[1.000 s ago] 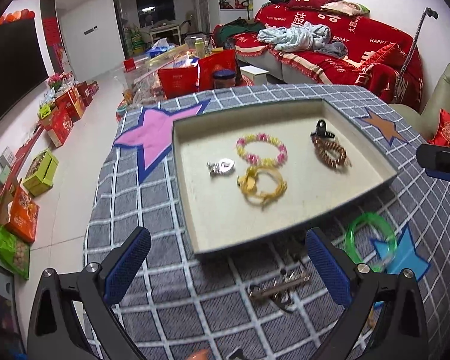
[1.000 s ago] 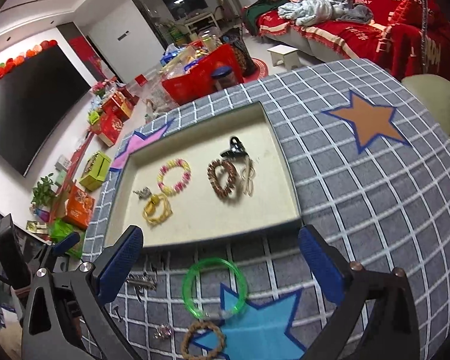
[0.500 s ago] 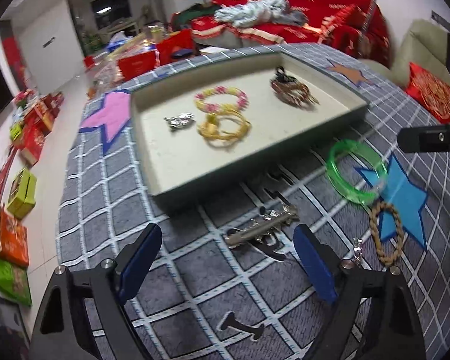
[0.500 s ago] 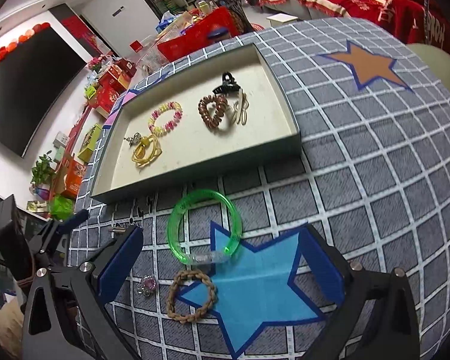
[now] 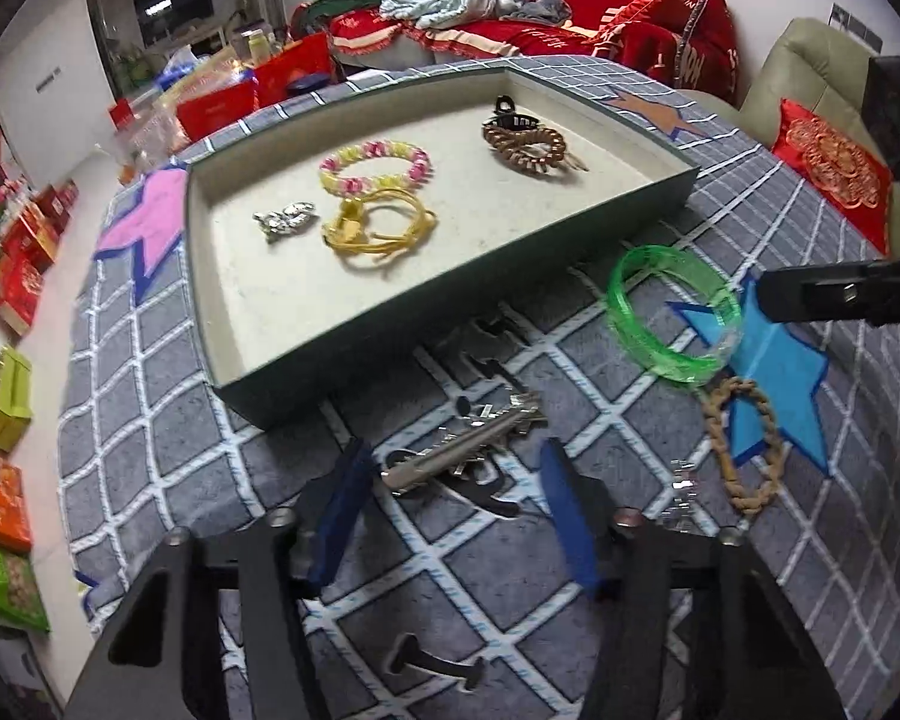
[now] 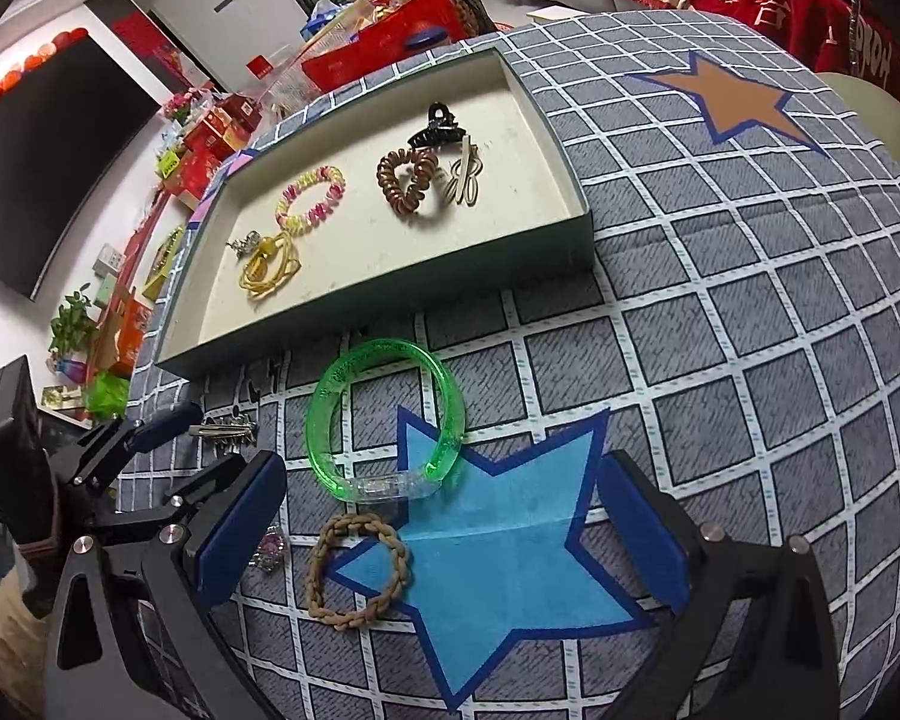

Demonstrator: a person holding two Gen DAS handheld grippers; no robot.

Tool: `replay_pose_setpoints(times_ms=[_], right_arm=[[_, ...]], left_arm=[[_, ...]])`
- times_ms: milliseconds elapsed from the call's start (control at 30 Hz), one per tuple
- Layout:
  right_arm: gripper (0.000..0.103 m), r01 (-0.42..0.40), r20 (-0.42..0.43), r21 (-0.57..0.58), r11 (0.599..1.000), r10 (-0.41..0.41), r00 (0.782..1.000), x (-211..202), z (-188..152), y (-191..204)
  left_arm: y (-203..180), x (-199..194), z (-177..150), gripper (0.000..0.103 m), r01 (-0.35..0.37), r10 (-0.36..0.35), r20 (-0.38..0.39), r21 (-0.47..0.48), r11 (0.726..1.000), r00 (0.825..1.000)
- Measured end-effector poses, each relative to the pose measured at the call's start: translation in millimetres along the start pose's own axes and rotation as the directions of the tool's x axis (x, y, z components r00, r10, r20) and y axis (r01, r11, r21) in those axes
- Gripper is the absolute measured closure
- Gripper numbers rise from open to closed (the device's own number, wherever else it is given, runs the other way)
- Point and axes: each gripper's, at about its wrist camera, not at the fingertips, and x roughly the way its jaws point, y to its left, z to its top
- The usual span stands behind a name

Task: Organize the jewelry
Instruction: 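Grasp the silver hair barrette with the left tool while the right tool grasps the green bangle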

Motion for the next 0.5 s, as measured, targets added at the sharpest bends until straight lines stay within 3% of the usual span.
replay_pose_setpoints(times_ms=[133, 500], right_arm=[[0.000, 0.031, -0.008, -0.014, 0.999, -0.032, 0.999, 3, -1, 4], [0.001, 0.094, -0.026, -0.031, 0.995, -0.094, 0.995, 14, 3, 8]], left_arm=[[-8, -3, -1, 0.050, 0.020, -0.020, -0.006, 0.023, 1.000, 1.000], [-20, -7, -6, 0.050, 0.007, -0.007, -0.009, 0.015, 1.000, 1.000]])
